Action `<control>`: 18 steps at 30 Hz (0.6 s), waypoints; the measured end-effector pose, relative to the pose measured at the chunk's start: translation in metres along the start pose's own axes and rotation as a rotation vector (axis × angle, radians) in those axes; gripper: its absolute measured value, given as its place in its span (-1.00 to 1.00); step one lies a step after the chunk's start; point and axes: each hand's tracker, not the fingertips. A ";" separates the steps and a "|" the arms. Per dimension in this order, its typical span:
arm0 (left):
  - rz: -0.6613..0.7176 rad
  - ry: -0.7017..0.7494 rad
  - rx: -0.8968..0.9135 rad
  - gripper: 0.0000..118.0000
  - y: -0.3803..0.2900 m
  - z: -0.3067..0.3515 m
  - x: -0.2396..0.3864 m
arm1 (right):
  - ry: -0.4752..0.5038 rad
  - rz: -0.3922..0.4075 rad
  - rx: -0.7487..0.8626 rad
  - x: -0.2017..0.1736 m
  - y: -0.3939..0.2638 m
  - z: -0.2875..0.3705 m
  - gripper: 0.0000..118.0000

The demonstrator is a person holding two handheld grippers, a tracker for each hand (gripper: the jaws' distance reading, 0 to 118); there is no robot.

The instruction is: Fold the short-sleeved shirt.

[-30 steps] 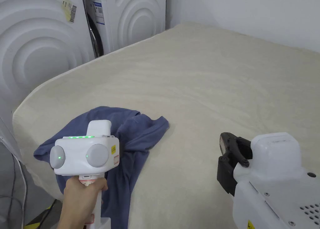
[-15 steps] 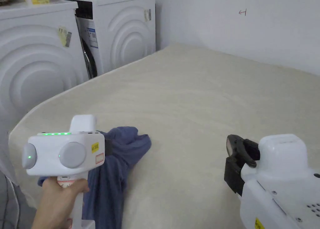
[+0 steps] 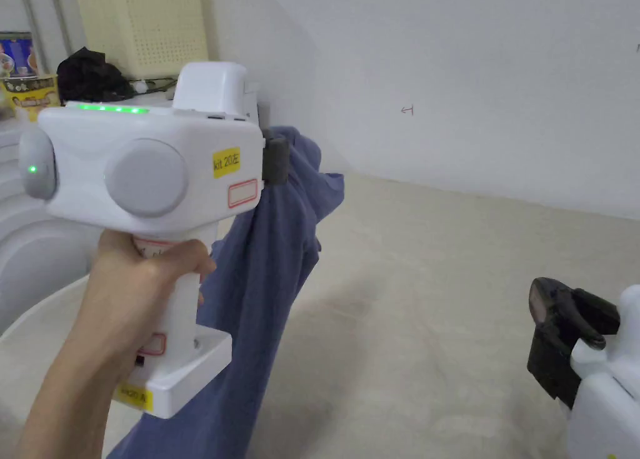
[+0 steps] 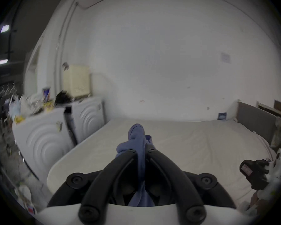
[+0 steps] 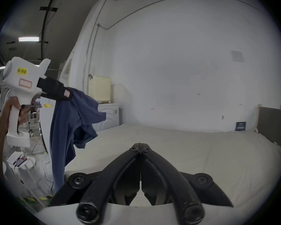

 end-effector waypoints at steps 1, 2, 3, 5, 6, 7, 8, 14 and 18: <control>-0.039 -0.034 0.019 -0.91 0.011 -0.001 0.017 | -0.025 -0.022 0.008 0.010 0.004 0.007 -1.00; -0.047 -0.078 0.030 -0.91 0.020 -0.002 0.034 | -0.051 -0.030 0.026 0.020 0.008 0.015 -1.00; -0.044 -0.116 0.044 -0.91 0.027 -0.003 0.049 | -0.079 -0.029 0.040 0.029 0.011 0.023 -1.00; -0.045 -0.221 0.068 -0.91 0.036 -0.006 0.082 | -0.176 0.031 0.065 0.045 0.016 0.040 -1.00; -0.054 -0.267 0.084 -0.91 0.039 -0.008 0.101 | -0.228 0.065 0.075 0.054 0.018 0.048 -1.00; -0.075 -0.321 0.090 -0.91 0.039 -0.012 0.121 | -0.277 0.092 0.076 0.063 0.020 0.057 -1.00; -0.081 -0.362 0.082 -0.91 0.040 -0.016 0.139 | -0.303 0.097 0.080 0.073 0.021 0.065 -1.00; -0.081 -0.632 -0.031 -0.91 0.000 -0.054 0.257 | -0.478 0.024 0.054 0.128 0.019 0.110 -1.00; -0.058 -0.783 -0.273 -0.91 -0.079 -0.084 0.329 | -0.546 -0.051 -0.003 0.164 0.001 0.127 -1.00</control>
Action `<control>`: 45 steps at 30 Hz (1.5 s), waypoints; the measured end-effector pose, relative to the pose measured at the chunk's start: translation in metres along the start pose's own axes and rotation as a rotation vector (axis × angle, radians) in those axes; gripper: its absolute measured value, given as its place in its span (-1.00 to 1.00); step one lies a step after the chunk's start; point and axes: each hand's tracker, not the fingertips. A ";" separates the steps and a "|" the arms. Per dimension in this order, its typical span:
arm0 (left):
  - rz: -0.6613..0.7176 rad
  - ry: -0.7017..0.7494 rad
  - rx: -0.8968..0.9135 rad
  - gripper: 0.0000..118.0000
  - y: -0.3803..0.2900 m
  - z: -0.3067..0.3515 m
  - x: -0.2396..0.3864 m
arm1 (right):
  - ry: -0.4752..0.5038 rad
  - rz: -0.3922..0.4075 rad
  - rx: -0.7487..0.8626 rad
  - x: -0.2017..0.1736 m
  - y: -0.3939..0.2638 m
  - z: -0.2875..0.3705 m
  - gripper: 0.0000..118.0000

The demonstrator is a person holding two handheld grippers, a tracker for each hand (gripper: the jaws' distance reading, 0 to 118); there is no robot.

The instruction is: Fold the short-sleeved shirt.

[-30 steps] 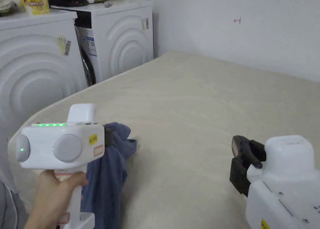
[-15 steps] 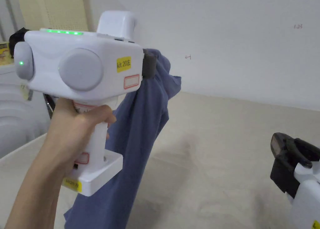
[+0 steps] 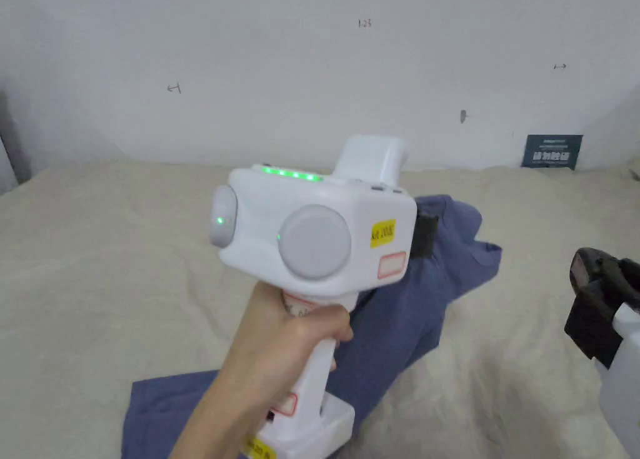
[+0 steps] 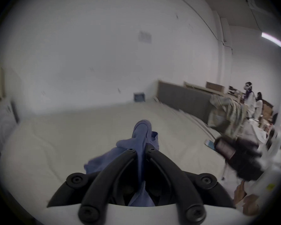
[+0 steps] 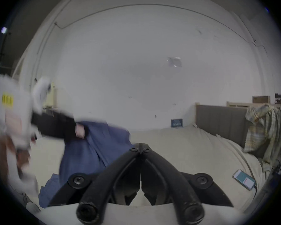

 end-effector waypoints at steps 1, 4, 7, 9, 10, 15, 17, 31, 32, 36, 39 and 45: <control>0.031 -0.002 -0.045 -0.91 -0.023 -0.024 0.004 | -0.012 -0.012 -0.024 0.007 -0.006 -0.001 -1.00; 0.101 -0.035 -0.240 -0.91 -0.091 -0.085 0.014 | -0.033 -0.037 -0.091 0.020 -0.023 -0.007 -1.00; 0.121 -0.083 -0.346 -0.91 -0.141 -0.111 0.024 | -0.044 -0.036 -0.141 0.030 -0.039 -0.011 -1.00; 0.106 -0.075 -0.309 -0.91 -0.151 -0.108 0.031 | -0.050 -0.031 -0.160 0.032 -0.045 -0.012 -1.00; 0.108 -0.075 -0.313 -0.91 -0.150 -0.110 0.032 | -0.054 -0.033 -0.168 0.034 -0.048 -0.014 -1.00; 0.062 -0.103 -0.328 -0.17 -0.132 -0.104 0.031 | -0.044 -0.051 -0.175 0.034 -0.048 -0.015 -1.00; 0.057 -0.098 -0.305 0.71 -0.132 -0.098 0.027 | -0.039 -0.043 -0.168 0.031 -0.045 -0.016 -1.00; 0.202 0.340 -0.210 -0.94 -0.146 0.060 -0.123 | 0.096 0.010 -0.204 -0.016 -0.052 -0.025 -1.00; 0.254 0.376 -0.233 -1.00 -0.151 0.070 -0.141 | 0.108 0.009 -0.212 -0.020 -0.053 -0.028 -1.00; 0.377 0.482 -0.226 -1.00 -0.165 0.094 -0.205 | 0.150 0.009 -0.248 -0.033 -0.060 -0.040 -1.00; 0.493 0.516 -0.195 -1.00 -0.167 0.097 -0.251 | 0.158 0.020 -0.270 -0.042 -0.065 -0.050 -1.00; 0.525 0.530 -0.284 0.31 -0.166 0.065 -0.295 | 0.164 0.041 -0.303 -0.053 -0.073 -0.066 -1.00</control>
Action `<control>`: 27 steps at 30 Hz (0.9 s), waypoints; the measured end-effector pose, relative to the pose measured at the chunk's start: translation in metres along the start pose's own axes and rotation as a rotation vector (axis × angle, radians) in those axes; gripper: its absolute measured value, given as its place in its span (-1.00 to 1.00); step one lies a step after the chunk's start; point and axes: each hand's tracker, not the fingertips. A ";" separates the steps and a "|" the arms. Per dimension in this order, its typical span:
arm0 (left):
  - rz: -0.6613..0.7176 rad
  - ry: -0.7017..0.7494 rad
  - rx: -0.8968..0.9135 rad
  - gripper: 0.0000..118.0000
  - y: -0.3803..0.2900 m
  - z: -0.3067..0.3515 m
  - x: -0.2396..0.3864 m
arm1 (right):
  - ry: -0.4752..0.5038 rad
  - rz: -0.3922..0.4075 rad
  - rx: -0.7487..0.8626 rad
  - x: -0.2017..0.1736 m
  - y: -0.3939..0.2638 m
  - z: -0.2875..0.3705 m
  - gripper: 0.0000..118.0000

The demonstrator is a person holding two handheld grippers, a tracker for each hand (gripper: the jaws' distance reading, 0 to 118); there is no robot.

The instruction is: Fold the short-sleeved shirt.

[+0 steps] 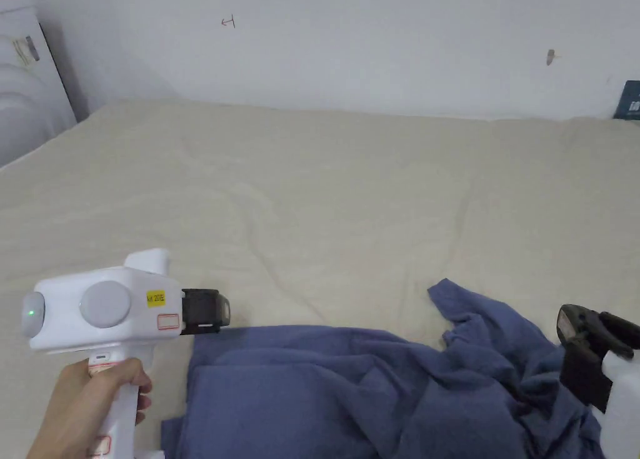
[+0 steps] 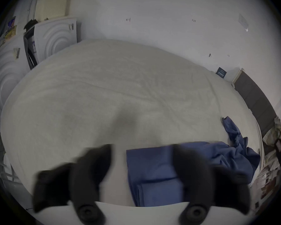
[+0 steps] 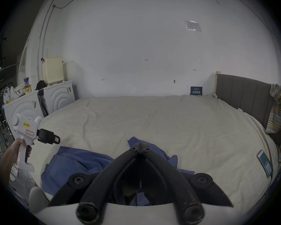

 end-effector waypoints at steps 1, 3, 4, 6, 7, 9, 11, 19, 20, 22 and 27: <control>0.012 -0.033 -0.018 0.63 0.001 -0.007 0.001 | -0.002 0.004 -0.008 0.000 -0.001 -0.003 -1.00; -0.004 -0.058 -0.058 0.76 0.001 -0.021 0.007 | -0.005 0.004 -0.021 0.000 -0.001 -0.009 -1.00; -0.027 -0.032 -0.095 0.76 -0.003 -0.026 0.013 | -0.005 0.001 -0.026 0.000 -0.002 -0.011 -1.00; -0.088 0.019 -0.120 0.76 -0.006 -0.041 0.022 | -0.001 -0.003 -0.032 0.001 -0.002 -0.013 -1.00; -0.109 0.052 -0.140 0.75 -0.008 -0.049 0.027 | -0.001 -0.001 -0.035 0.001 -0.002 -0.014 -1.00; -0.145 0.133 -0.146 0.63 -0.016 -0.062 0.034 | -0.007 0.008 -0.040 0.001 -0.003 -0.014 -1.00; -0.233 0.172 -0.085 0.47 -0.025 -0.054 0.049 | -0.012 0.012 -0.045 0.004 -0.004 -0.013 -1.00; -0.193 0.130 -0.082 -0.92 -0.022 -0.051 0.060 | -0.016 0.009 -0.073 0.029 0.005 -0.014 -1.00; -0.194 0.129 -0.079 -0.92 -0.022 -0.047 0.058 | -0.005 0.014 -0.085 0.034 0.010 -0.017 -1.00; -0.154 0.098 -0.068 -0.92 -0.019 -0.041 0.052 | 0.061 0.008 -0.145 0.046 0.023 -0.029 -0.89; -0.125 0.062 -0.019 -0.92 -0.015 -0.017 0.049 | 0.123 0.023 -0.236 0.068 0.051 -0.074 0.67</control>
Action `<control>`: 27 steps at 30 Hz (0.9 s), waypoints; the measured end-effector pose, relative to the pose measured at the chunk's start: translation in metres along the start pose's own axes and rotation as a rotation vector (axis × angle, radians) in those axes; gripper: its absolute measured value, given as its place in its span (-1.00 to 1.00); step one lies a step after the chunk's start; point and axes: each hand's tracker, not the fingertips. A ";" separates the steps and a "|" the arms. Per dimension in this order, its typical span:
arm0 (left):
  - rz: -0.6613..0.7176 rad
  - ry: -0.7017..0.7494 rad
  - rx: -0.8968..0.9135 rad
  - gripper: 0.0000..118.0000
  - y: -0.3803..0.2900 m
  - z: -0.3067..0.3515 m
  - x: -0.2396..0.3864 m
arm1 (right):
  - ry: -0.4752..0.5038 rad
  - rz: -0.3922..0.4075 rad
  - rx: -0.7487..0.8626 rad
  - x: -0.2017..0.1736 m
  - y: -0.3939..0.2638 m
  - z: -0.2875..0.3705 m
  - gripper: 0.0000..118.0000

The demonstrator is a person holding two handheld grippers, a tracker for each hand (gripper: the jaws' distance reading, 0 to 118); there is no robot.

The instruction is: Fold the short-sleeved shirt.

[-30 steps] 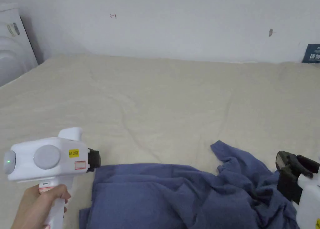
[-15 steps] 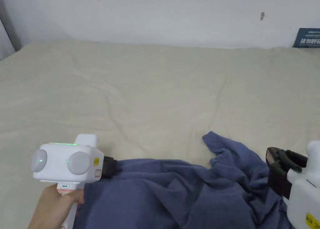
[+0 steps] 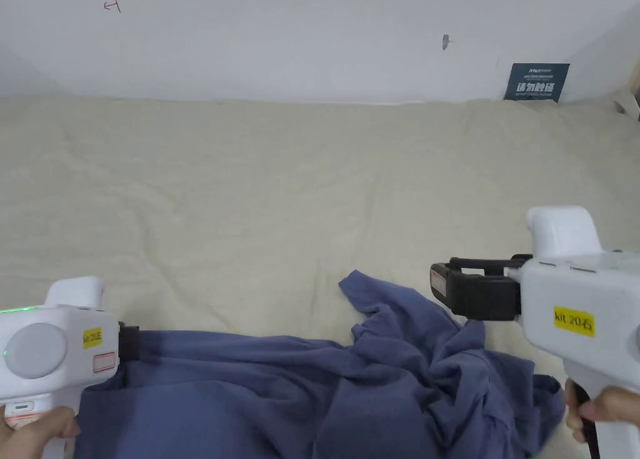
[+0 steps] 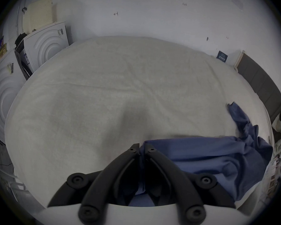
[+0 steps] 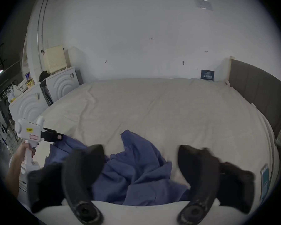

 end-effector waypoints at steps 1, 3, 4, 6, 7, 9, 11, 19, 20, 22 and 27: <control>-0.005 0.000 0.012 -0.92 0.001 0.005 0.003 | 0.013 0.032 -0.019 0.005 0.006 -0.009 0.67; -0.016 0.005 0.023 -0.92 0.003 0.010 0.005 | 0.007 0.067 -0.087 0.010 0.020 -0.030 0.67; -0.022 0.008 0.032 -0.92 0.004 0.013 0.006 | 0.023 0.058 -0.151 0.015 0.025 -0.045 0.67; -0.027 0.005 0.035 -0.92 0.008 0.015 0.007 | 0.070 0.019 -0.274 0.027 0.029 -0.076 0.67; -0.030 0.006 0.041 -0.92 0.008 0.016 0.008 | 0.095 -0.017 -0.346 0.032 0.030 -0.093 0.67; -0.038 0.010 0.048 -0.92 0.010 0.019 0.010 | 0.091 -0.091 -0.491 0.042 0.024 -0.124 0.67; -0.043 0.013 0.050 -0.92 0.011 0.021 0.010 | 0.051 -0.124 -0.612 0.042 0.013 -0.139 0.67; -0.053 0.013 0.042 -0.92 0.014 0.018 0.010 | -0.080 0.011 -0.696 0.023 -0.006 -0.143 -0.20; -0.053 0.014 0.039 -0.92 0.014 0.018 0.010 | -0.087 0.028 -0.698 0.019 -0.003 -0.141 -0.60; -0.042 0.010 0.044 -0.92 0.015 0.018 0.009 | -0.146 0.097 -0.698 0.014 -0.003 -0.141 -0.87; -0.043 0.009 0.055 -0.92 0.019 0.027 0.009 | -0.049 -0.032 -0.636 0.032 0.012 -0.125 -0.88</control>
